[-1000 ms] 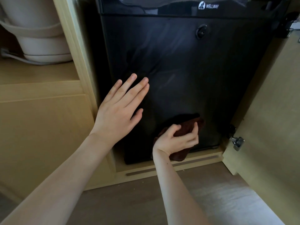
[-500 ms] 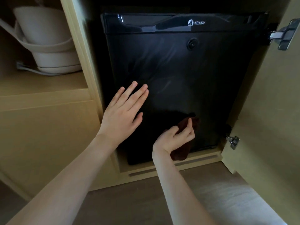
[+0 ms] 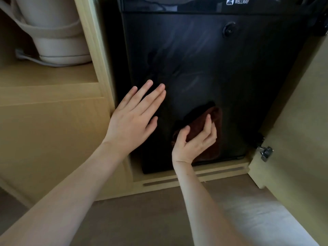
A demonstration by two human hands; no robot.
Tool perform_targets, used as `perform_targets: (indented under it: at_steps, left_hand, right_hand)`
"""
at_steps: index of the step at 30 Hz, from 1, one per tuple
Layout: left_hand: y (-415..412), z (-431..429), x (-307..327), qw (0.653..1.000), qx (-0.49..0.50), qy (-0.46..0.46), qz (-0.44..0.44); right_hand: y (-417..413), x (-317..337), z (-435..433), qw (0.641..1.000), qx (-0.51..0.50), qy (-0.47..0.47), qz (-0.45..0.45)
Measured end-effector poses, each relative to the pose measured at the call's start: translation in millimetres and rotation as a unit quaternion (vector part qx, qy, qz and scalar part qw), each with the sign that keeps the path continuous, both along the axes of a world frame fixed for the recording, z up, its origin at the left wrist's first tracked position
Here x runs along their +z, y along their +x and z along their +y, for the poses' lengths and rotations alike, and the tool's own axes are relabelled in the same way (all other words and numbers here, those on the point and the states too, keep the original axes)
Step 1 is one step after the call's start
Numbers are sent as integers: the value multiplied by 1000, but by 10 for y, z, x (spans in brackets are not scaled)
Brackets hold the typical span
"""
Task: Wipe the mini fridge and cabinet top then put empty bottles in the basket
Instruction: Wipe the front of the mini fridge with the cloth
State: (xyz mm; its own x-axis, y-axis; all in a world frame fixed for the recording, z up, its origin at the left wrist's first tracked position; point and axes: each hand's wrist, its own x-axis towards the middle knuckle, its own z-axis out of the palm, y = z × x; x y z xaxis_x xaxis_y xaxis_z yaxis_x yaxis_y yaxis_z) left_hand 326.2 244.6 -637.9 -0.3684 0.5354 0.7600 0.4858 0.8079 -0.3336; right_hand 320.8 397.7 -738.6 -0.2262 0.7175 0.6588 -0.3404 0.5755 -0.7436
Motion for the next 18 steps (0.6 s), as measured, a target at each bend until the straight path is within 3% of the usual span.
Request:
perform_targets:
  at_steps: [3,8,14,18]
  left_hand:
    - [36,25,14,1000,5,7,-10]
    - [48,21,38,1000,3,0,-17]
    - [12,-24,25,1000,0,-24,11]
    - [-10,-37,-13,999,6,-24,20]
  right_hand:
    - [59,14,-140,996,10,-94,-5]
    - [46,457,-277,985,26,-168,34]
    - [-53,622,-267,992,41,-57,105]
    - [88,-62,-254,997,53,47,30]
